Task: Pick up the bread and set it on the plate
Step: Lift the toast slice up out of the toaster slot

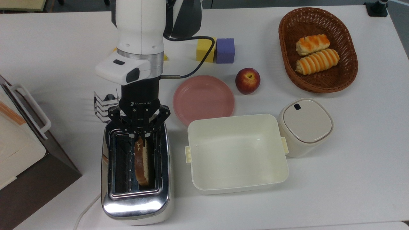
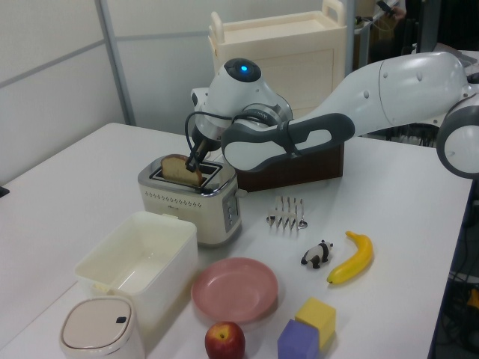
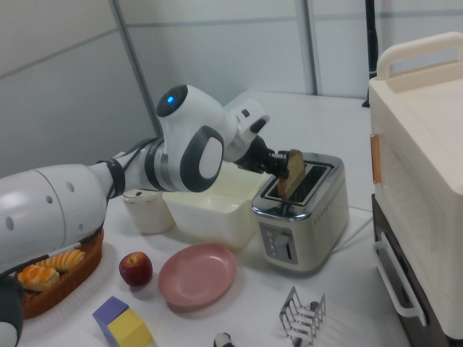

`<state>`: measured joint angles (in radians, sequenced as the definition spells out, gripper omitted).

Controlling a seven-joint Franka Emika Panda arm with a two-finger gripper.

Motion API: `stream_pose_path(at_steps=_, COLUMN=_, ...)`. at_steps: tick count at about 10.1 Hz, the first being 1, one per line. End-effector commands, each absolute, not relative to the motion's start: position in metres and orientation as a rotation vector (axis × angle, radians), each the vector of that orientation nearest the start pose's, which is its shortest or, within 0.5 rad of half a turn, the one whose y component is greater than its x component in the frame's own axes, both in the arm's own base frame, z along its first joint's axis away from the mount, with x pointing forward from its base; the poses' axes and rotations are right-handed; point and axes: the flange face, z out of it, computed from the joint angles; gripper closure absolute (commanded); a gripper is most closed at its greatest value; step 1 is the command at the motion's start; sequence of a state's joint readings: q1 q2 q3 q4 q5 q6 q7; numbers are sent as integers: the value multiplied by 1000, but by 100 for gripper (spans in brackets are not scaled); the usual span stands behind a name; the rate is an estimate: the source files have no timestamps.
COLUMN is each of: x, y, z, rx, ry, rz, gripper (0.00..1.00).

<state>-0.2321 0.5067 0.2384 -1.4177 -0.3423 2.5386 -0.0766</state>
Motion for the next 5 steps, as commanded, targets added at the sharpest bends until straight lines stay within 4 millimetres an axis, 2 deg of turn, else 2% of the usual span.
stream_pose_path(at_steps=1, x=721, y=-25, z=543, rx=-3164, ry=-302, rz=-1069, gripper=100)
stream_pose_path(at_steps=2, x=710, y=-19, z=565, rx=-3179, ry=-272, rz=-1045, gripper=100)
stream_pose_path(at_steps=4, x=695, y=-11, z=586, rx=-3200, ry=-249, rz=-973, gripper=100)
stream_pose_path(at_steps=5, x=683, y=-10, z=606, rx=-3182, ry=-207, rz=-941, gripper=100)
